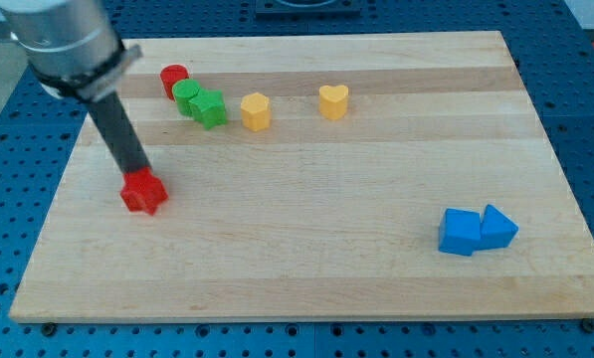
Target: Push the red star diagonal to the yellow heart
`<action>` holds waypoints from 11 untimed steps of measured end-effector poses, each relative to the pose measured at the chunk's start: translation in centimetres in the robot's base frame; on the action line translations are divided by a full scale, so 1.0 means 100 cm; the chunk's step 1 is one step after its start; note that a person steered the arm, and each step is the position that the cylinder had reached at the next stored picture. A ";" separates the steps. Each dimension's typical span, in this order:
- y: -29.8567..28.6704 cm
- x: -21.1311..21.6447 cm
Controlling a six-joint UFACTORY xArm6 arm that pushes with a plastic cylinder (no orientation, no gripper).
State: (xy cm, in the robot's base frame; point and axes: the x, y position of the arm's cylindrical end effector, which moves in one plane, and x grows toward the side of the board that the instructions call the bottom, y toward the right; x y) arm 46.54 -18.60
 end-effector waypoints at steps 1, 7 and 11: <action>0.033 0.010; 0.015 0.063; 0.044 0.062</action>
